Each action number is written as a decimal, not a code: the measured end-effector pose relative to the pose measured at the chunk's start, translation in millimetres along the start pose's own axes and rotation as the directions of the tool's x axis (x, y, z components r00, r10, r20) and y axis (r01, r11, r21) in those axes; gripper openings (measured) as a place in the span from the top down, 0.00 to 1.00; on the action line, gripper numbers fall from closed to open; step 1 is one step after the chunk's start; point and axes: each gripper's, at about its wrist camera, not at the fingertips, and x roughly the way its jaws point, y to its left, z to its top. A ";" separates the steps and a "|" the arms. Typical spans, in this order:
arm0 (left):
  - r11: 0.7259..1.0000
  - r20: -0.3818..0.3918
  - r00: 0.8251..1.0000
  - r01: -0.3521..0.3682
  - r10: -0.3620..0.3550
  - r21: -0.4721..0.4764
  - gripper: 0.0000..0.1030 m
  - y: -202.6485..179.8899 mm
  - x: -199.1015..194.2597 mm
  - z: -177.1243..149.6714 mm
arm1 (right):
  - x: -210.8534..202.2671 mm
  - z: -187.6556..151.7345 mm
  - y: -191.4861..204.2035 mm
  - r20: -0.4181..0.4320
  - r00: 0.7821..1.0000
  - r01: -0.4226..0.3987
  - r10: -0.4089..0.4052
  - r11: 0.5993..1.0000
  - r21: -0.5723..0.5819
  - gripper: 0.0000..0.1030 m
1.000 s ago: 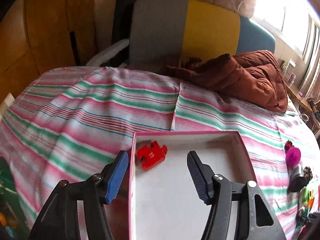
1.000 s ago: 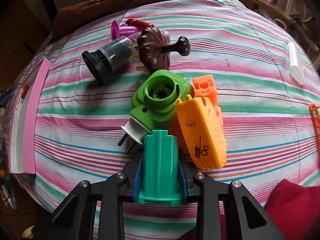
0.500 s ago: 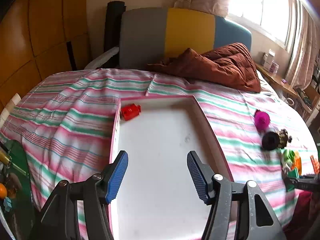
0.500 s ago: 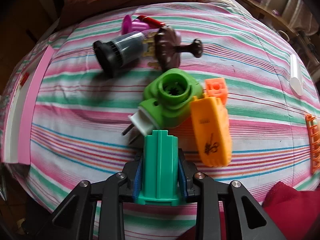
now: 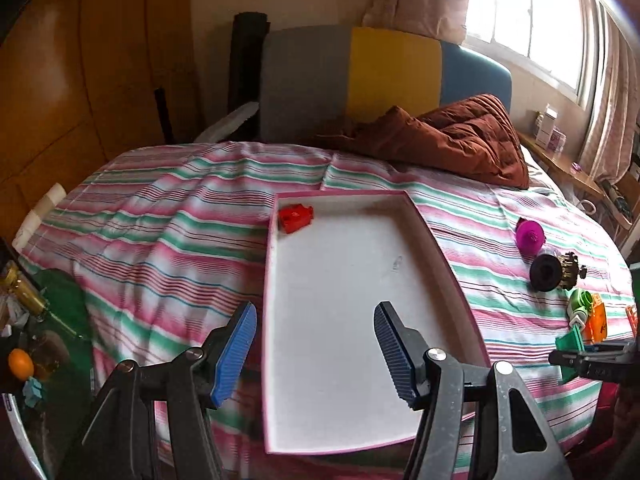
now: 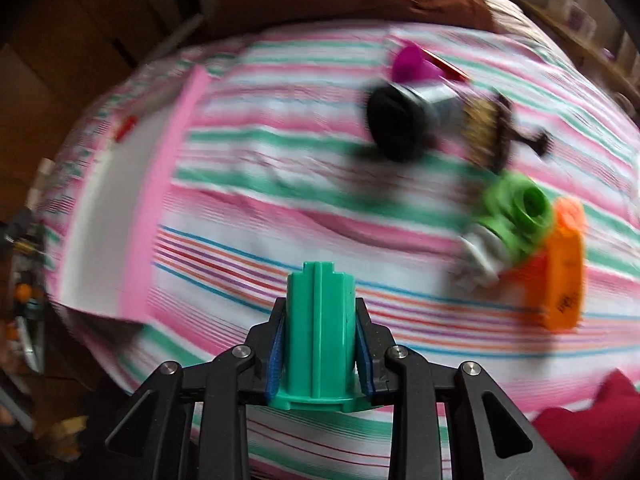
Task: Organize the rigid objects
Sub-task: 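Carry the teal stand into the tray and release it with the right gripper, then grasp the green plug-shaped piece with the left gripper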
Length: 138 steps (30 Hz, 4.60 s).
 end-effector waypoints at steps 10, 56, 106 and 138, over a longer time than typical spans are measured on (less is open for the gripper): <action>0.998 0.005 1.000 -0.026 0.027 -0.059 0.40 29.5 -9.6 -6.3 | -12.3 44.2 112.9 0.035 0.980 -0.186 0.196 0.963 -0.193 0.71; 0.985 -0.029 0.997 -0.075 0.072 -0.158 0.40 75.8 -5.1 -16.5 | 103.0 133.7 253.2 -0.012 0.991 -0.130 0.131 0.962 -0.238 0.56; 0.906 -0.197 0.918 0.379 -0.343 0.190 0.40 -146.4 16.3 2.2 | -111.2 -25.1 -191.9 0.318 0.880 0.095 -0.353 0.785 0.612 0.40; 0.597 -0.449 0.756 0.653 -0.476 0.466 0.48 -385.3 99.5 -21.6 | -99.4 -34.6 -221.7 0.313 0.921 -0.055 -0.233 0.716 0.696 0.39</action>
